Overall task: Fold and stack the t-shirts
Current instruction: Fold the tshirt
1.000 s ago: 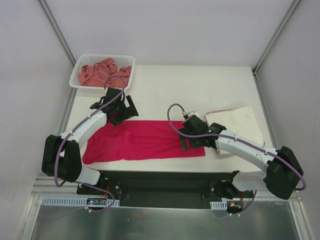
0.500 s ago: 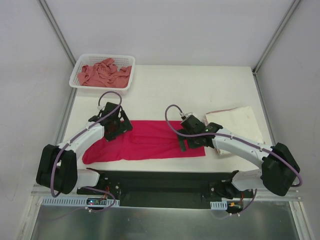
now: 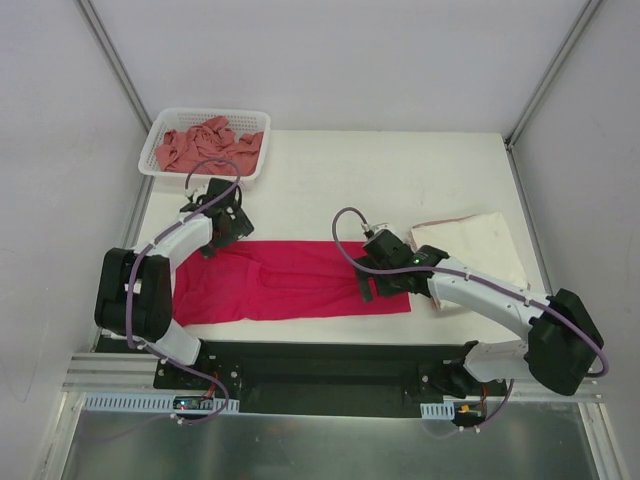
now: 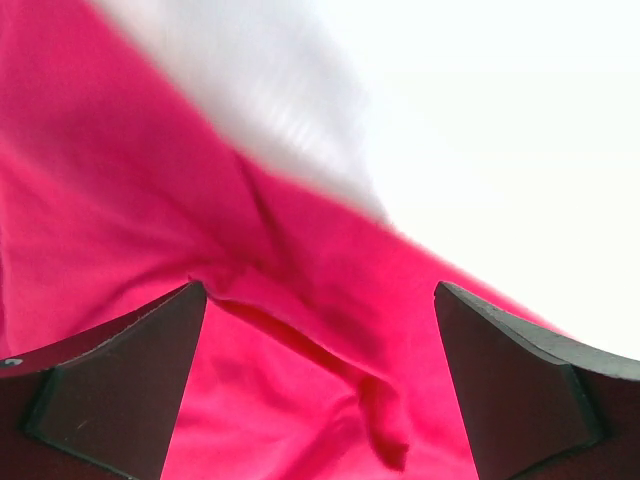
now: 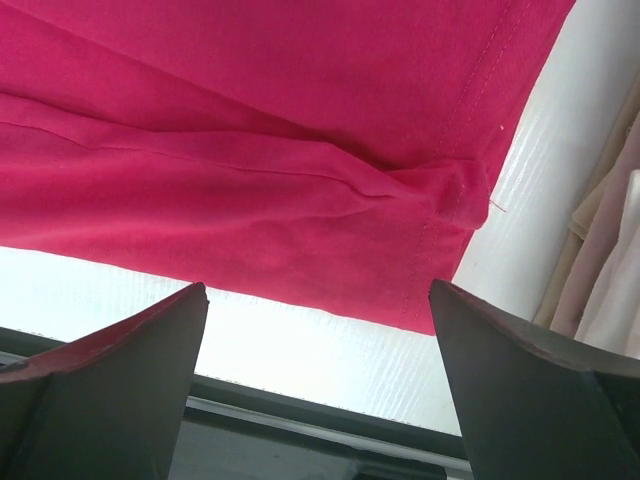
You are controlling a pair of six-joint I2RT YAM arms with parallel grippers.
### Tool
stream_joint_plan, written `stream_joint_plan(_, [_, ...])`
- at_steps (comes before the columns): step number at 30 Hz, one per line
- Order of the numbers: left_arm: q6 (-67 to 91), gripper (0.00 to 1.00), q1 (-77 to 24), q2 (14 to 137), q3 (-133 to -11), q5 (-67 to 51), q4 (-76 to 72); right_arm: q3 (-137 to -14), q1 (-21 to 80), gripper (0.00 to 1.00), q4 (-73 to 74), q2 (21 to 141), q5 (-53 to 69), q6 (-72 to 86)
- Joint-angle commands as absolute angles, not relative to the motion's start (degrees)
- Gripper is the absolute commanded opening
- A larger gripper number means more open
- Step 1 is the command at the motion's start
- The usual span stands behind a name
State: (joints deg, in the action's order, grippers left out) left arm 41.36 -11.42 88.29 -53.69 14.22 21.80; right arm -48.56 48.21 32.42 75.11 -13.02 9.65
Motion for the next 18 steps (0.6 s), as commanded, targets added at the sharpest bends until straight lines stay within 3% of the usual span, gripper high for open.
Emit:
stream_joint_plan(1, [36.7, 0.99, -10.5, 89.8, -60.4, 21.7, 21.4, -48.4, 48.2, 0.97, 33.0, 72.1, -14.9, 10.8])
stream_joint_plan(9, [34.7, 0.99, -9.8, 91.6, -65.3, 18.6, 21.6, -47.5, 48.2, 0.97, 33.1, 70.5, -16.0, 11.2])
stream_joint_plan(18, [39.8, 0.99, -10.8, 67.5, -44.2, 12.8, 22.2, -48.2, 48.2, 0.97, 31.7, 71.9, -14.6, 10.3])
